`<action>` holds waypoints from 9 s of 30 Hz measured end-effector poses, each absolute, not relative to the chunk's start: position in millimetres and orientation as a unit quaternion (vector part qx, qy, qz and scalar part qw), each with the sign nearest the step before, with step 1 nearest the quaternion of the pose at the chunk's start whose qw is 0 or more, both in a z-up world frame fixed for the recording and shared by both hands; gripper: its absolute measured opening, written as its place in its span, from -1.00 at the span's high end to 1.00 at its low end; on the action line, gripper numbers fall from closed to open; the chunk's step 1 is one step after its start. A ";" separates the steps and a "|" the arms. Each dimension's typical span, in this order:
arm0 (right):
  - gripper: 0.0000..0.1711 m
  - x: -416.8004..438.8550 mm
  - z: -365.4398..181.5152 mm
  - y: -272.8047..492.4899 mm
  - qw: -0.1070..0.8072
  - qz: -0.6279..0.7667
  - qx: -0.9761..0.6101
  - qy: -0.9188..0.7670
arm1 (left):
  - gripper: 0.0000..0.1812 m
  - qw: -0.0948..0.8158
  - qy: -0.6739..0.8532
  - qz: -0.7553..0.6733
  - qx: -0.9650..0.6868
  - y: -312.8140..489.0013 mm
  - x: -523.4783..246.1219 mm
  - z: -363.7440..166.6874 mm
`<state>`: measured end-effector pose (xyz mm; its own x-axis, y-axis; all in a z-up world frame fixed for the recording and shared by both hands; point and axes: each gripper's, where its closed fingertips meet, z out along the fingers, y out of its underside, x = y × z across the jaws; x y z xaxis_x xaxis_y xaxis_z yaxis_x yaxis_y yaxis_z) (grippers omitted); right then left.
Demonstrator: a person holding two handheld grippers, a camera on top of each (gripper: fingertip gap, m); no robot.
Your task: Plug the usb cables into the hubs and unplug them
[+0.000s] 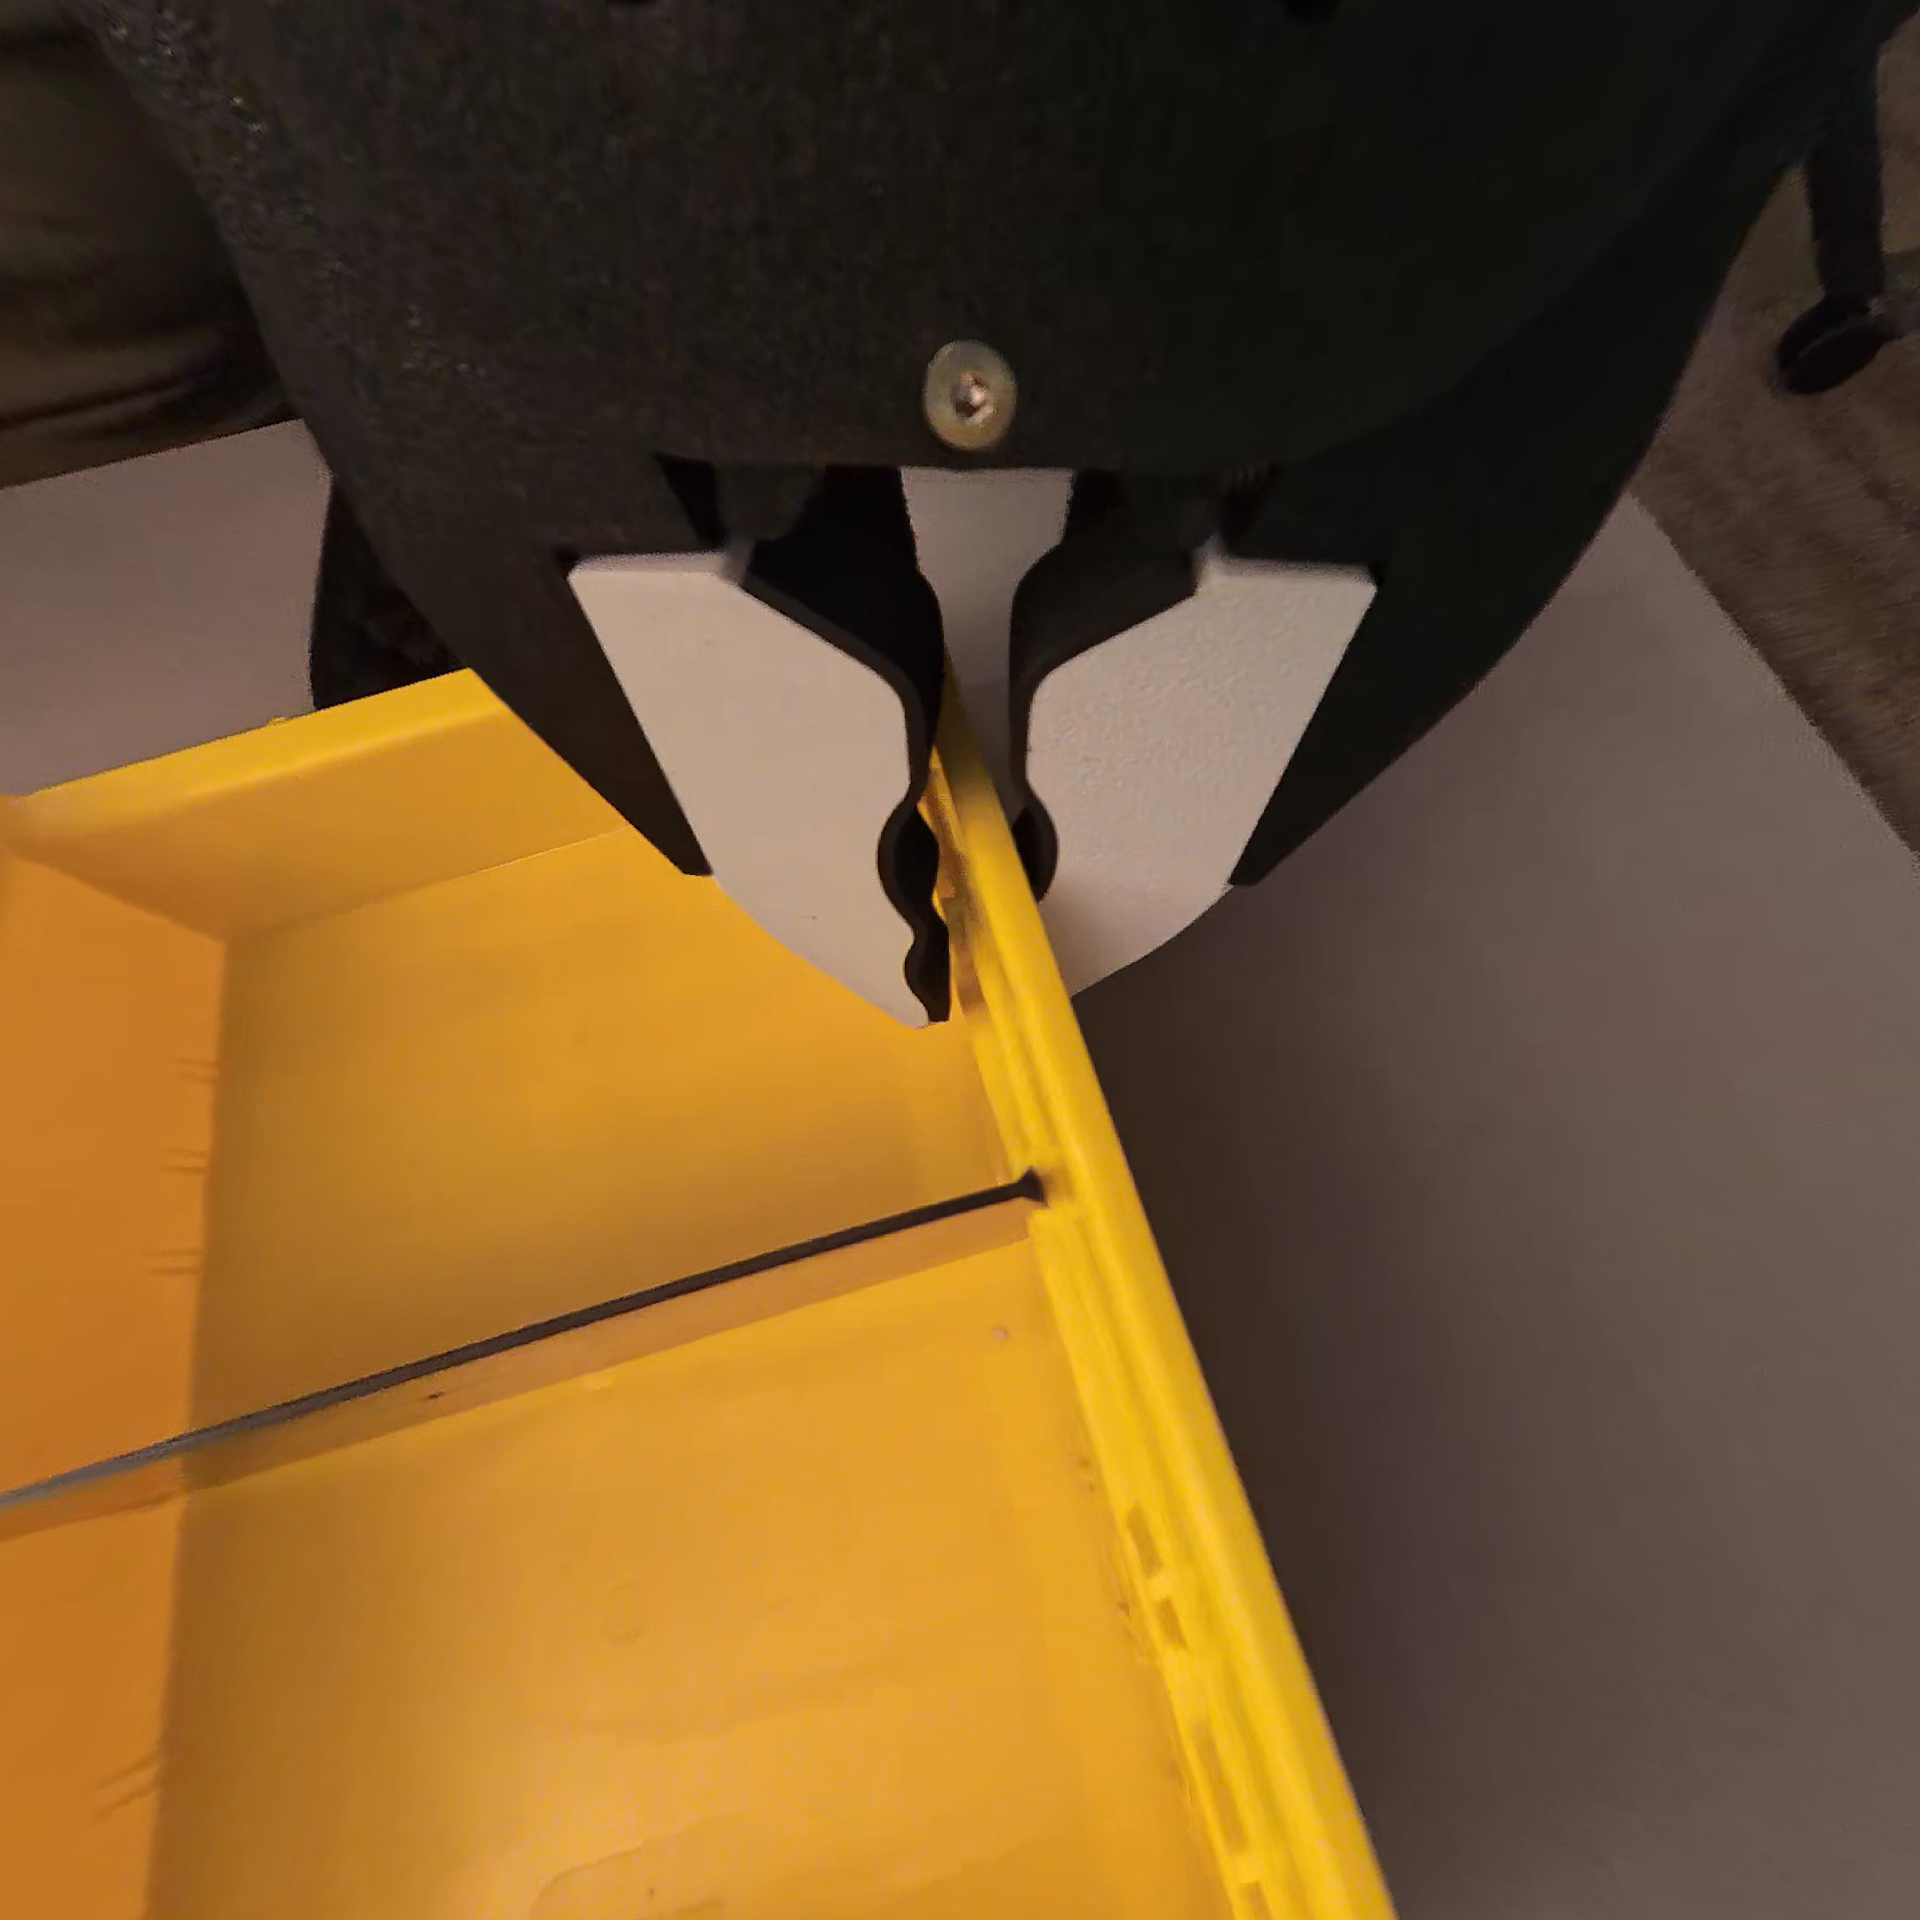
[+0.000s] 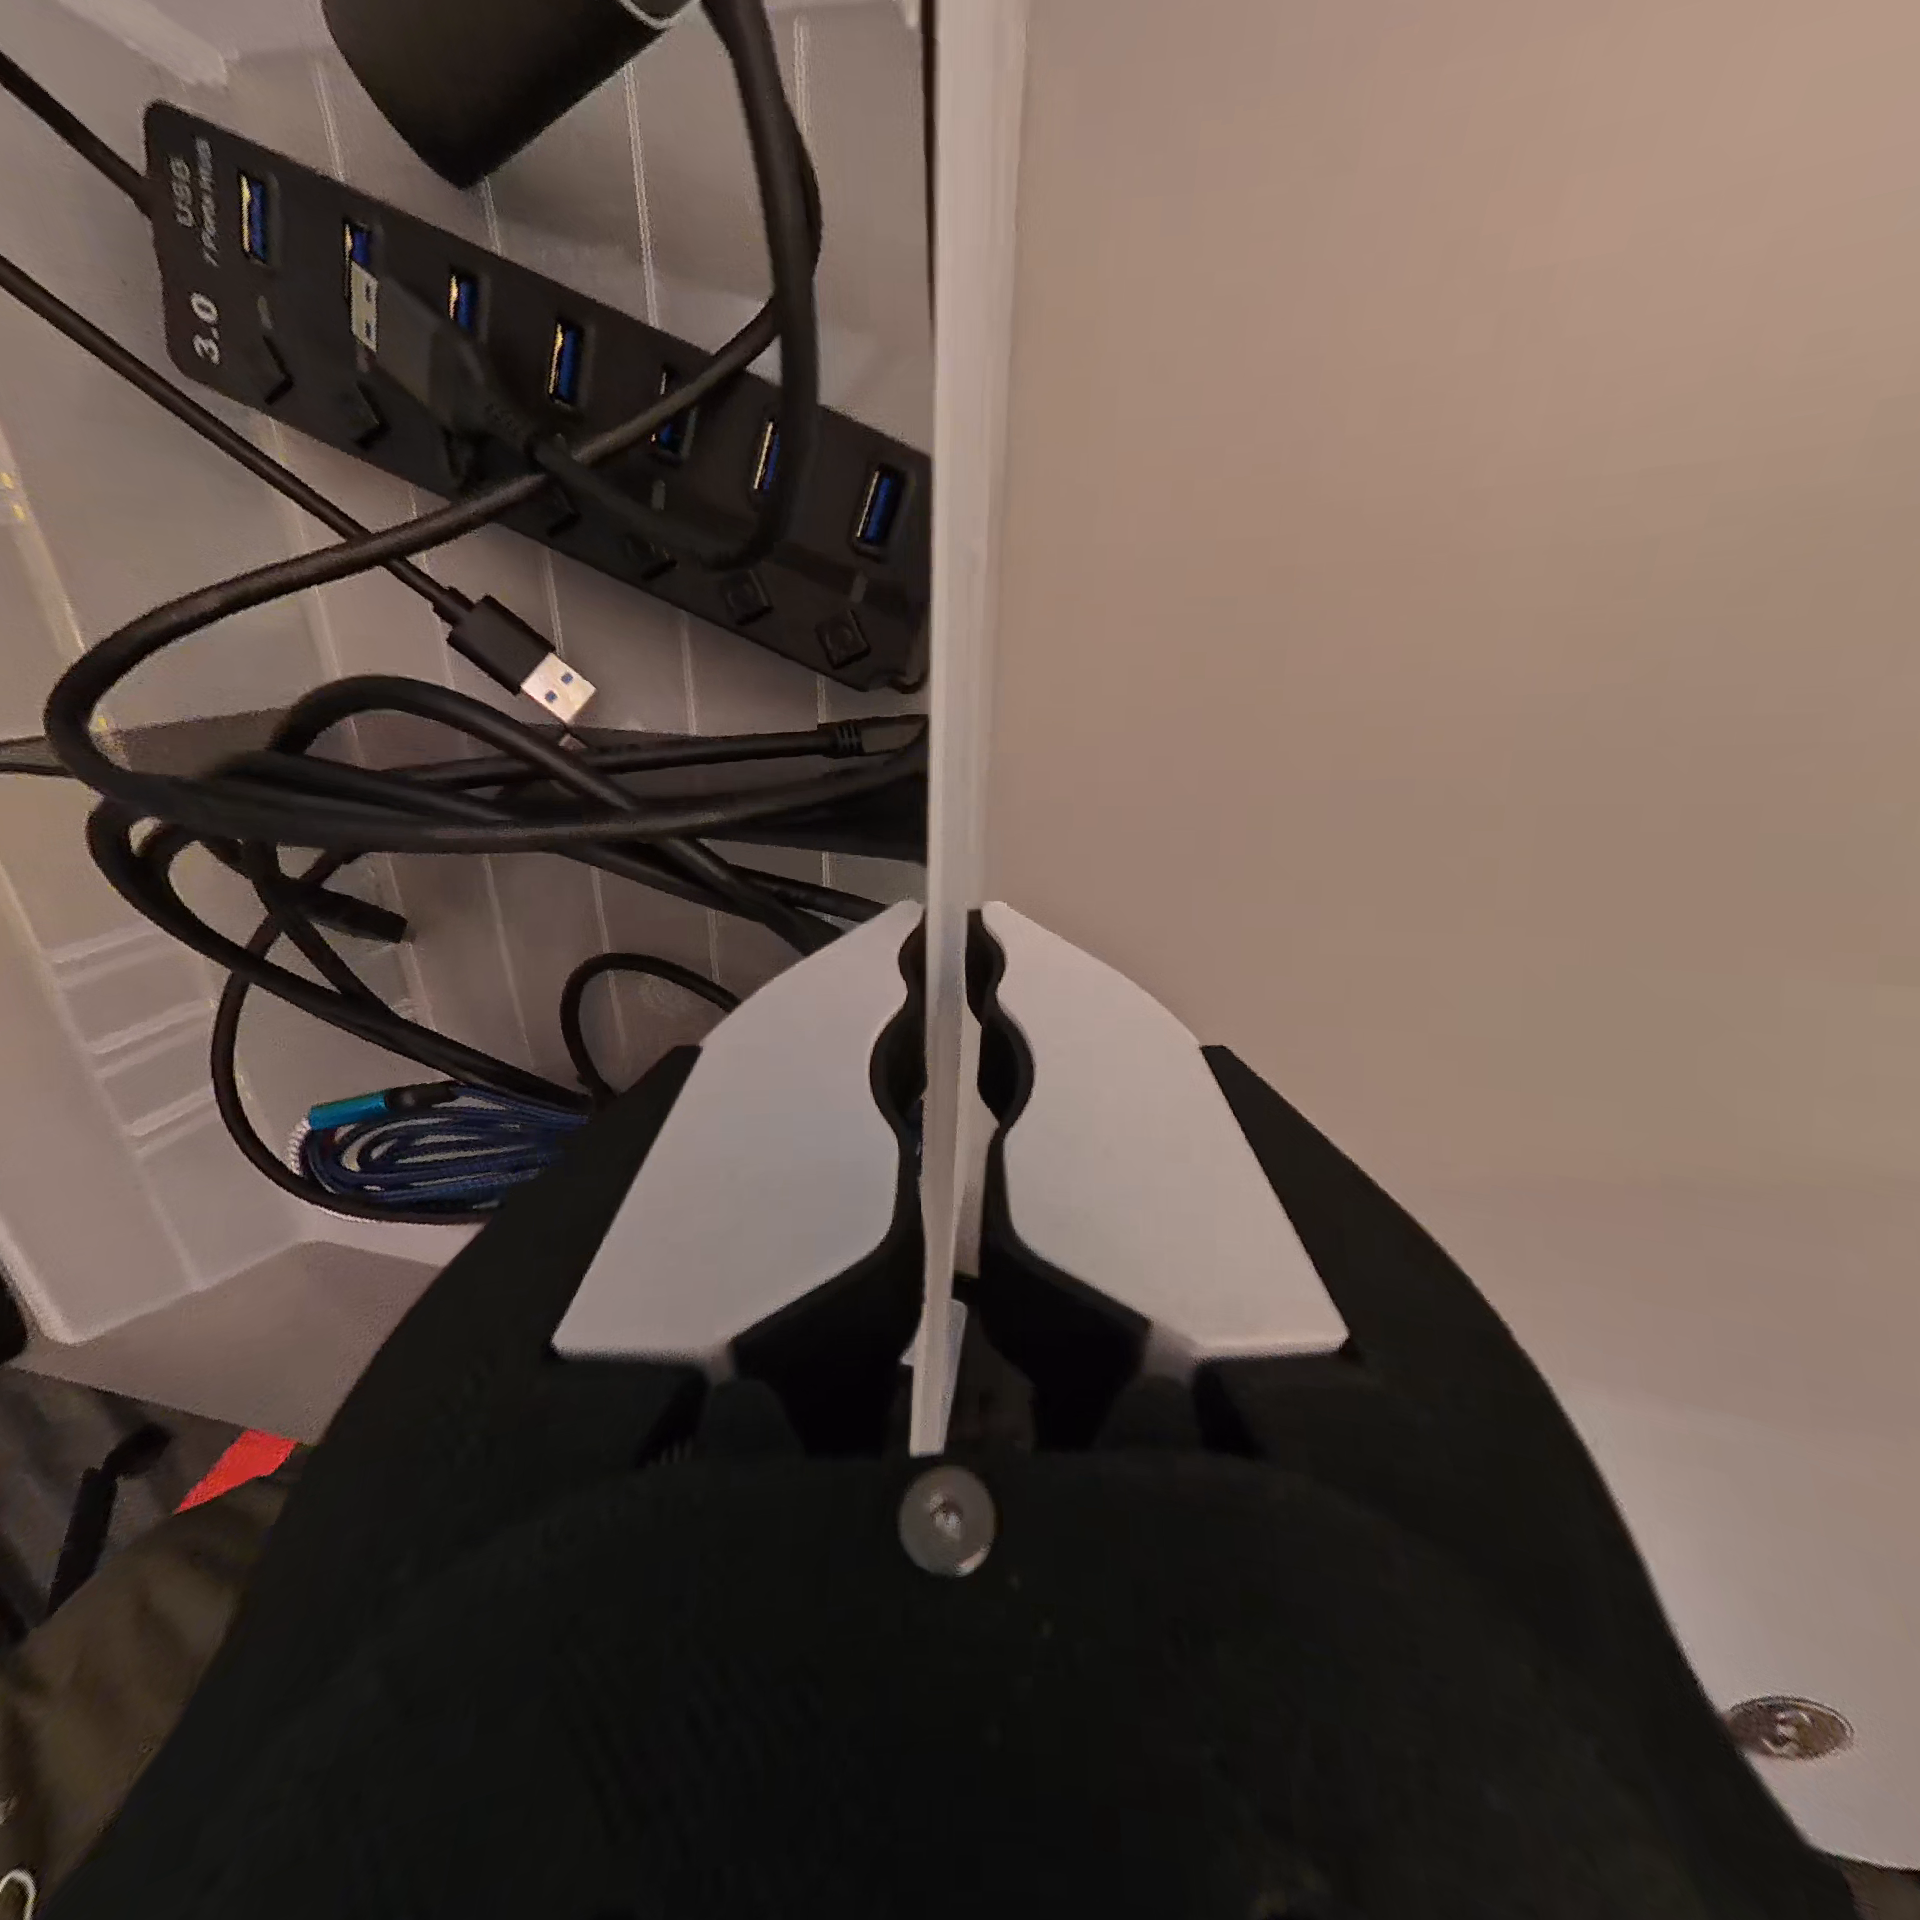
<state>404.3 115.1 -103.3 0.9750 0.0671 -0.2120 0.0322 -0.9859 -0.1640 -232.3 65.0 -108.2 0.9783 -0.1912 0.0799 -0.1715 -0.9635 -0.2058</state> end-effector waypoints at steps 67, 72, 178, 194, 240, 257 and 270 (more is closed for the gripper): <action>0.59 79.3 -100.0 44.8 0.102 0.087 -0.982 -0.135 | 0.75 -0.018 0.199 -0.212 -0.957 48.8 -95.6 -114.4; 0.65 88.2 -128.4 42.5 0.067 0.037 -0.992 -0.101 | 0.74 -0.017 0.209 -0.205 -0.956 47.4 -92.8 -114.9; 0.73 488.9 -148.3 72.4 0.007 0.145 -0.983 -0.116 | 0.95 0.019 0.159 -0.067 -0.985 161.2 -47.3 -90.4; 0.73 480.9 -147.4 85.3 0.012 0.142 -0.977 -0.158 | 0.95 0.064 0.004 -0.112 -0.992 81.7 -220.7 -88.7; 0.64 505.3 -107.9 104.5 0.221 -0.001 -0.959 -0.175 | 0.69 0.261 0.186 0.007 -0.947 115.4 -251.8 -68.9; 0.15 342.1 113.8 81.2 0.661 0.247 -0.659 -0.260 | 0.43 0.490 0.310 -0.096 -0.809 143.9 -157.4 11.1; 0.27 251.6 198.3 101.0 0.727 0.260 -0.559 -0.304 | 0.43 0.331 0.503 0.078 -0.795 219.6 -120.6 -72.2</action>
<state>251.6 101.0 198.3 0.6808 0.7166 0.1513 -0.0381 0.2409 -0.9698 -120.6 219.6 -72.2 0.4817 -0.7483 -0.4561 -0.8509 -0.2748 -0.4478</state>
